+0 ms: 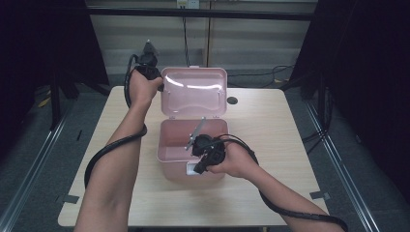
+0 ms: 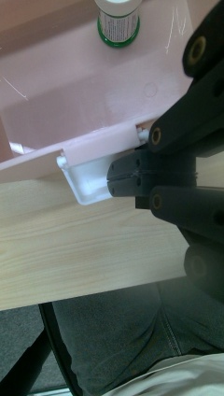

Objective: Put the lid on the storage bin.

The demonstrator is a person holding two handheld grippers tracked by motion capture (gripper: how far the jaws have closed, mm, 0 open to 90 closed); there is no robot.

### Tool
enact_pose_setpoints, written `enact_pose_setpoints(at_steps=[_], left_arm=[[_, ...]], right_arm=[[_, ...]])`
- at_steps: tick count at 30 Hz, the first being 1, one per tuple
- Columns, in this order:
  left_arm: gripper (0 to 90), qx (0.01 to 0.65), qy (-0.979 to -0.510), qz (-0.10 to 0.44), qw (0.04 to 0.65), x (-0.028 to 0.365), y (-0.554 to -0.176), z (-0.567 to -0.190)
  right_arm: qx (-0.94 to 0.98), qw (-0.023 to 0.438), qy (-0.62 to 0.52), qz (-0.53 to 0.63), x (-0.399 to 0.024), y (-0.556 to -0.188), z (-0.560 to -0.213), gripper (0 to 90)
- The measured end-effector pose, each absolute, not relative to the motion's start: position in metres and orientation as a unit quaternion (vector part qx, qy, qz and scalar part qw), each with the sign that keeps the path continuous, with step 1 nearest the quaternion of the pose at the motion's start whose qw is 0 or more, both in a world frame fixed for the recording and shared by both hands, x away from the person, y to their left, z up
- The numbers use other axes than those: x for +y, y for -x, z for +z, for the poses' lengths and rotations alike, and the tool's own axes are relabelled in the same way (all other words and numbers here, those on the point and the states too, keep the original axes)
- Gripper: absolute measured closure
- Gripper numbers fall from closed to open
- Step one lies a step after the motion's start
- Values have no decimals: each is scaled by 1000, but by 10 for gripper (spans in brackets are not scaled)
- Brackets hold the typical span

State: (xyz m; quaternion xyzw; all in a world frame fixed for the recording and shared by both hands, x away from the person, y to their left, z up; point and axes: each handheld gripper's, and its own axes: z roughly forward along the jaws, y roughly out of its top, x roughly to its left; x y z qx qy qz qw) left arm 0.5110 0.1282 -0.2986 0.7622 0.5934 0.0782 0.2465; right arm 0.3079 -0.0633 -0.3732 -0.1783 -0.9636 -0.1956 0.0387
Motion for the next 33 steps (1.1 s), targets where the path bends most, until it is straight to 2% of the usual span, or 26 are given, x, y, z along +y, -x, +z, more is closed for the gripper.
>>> enact_pose_setpoints(at_steps=[33], left_arm=[[880,565,-784,81,244,130,-489,-280]], right_arm=[[-963,31,188,-188,-59,-308,-372,900]])
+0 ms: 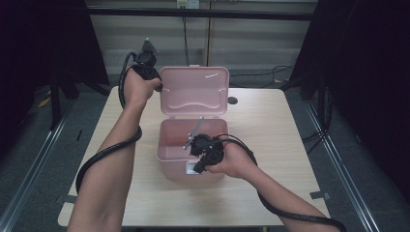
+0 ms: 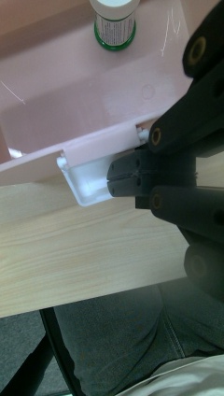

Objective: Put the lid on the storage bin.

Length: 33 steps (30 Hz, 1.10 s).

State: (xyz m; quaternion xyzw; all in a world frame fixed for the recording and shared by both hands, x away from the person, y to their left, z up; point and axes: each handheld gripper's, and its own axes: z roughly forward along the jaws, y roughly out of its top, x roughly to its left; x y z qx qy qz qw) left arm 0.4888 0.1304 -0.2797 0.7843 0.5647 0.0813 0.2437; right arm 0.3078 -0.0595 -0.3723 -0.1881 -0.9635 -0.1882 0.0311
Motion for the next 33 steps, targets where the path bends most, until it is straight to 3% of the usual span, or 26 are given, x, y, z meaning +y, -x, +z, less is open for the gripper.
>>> enact_pose_setpoints(at_steps=[33], left_arm=[[881,540,-805,93,229,130,-467,-270]], right_arm=[[-964,30,196,-178,-57,-308,-371,900]])
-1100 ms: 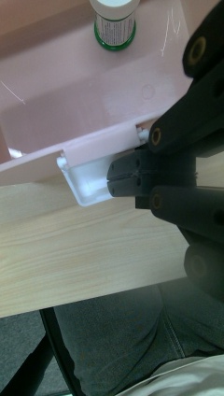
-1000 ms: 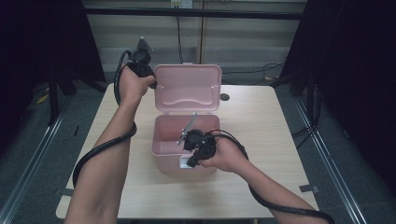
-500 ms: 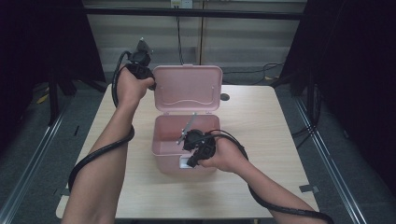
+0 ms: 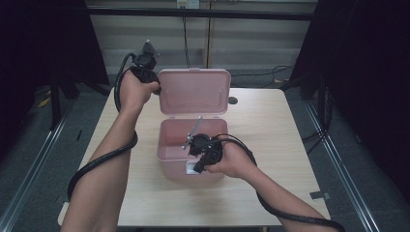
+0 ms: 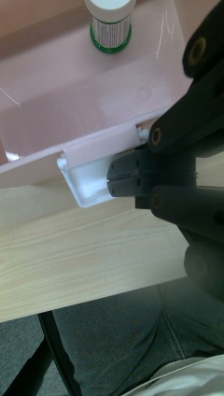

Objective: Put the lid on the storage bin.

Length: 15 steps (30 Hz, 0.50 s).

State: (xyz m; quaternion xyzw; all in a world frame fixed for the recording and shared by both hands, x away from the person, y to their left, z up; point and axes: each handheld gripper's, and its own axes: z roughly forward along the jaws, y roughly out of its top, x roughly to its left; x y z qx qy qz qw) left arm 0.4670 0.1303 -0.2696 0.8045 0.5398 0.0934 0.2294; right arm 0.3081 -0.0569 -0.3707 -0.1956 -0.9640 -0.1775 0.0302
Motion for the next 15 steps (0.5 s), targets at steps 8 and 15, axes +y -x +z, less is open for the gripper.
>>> enact_pose_setpoints(at_steps=[8,15], left_arm=[[880,536,-807,97,229,131,-464,-269],[880,534,-807,100,230,131,-459,-268]], right_arm=[[-964,30,194,-177,-57,-309,-371,900],[-964,29,195,-177,-57,-309,-371,900]])
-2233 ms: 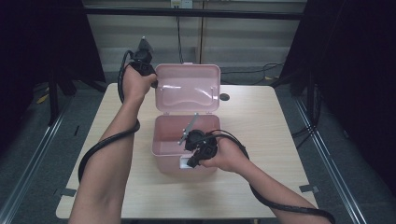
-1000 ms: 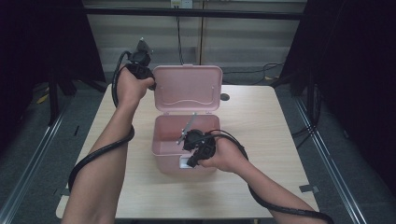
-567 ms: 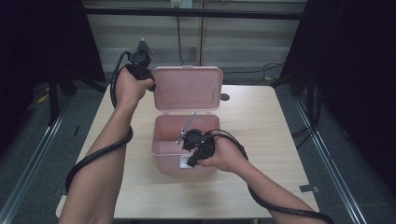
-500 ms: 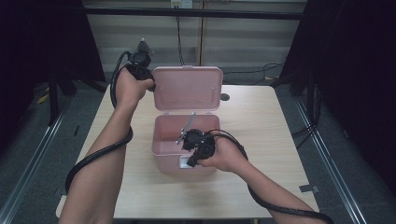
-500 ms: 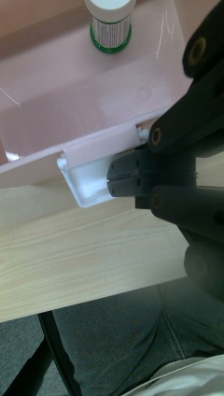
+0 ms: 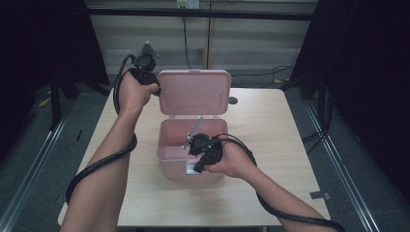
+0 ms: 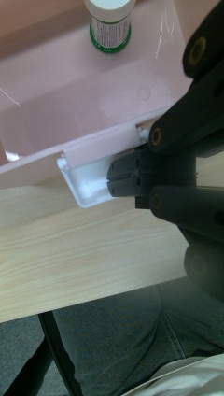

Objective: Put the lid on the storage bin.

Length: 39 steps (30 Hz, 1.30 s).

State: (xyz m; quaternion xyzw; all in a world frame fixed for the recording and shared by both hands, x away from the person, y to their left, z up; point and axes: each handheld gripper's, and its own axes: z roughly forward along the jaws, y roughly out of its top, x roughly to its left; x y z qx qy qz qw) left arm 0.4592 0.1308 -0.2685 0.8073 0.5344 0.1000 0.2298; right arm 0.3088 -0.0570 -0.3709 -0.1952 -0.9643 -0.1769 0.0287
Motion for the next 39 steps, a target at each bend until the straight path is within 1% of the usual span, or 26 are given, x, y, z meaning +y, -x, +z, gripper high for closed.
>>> enact_pose_setpoints(at_steps=[9,21,39], left_arm=[[880,532,-811,104,220,129,-454,-267],[878,527,-813,111,222,129,-446,-267],[876,525,-816,110,216,130,-438,-266]], right_arm=[[-964,28,198,-175,-56,-308,-371,900],[-964,26,201,-173,-56,-308,-370,900],[-963,24,204,-173,-56,-307,-370,900]])
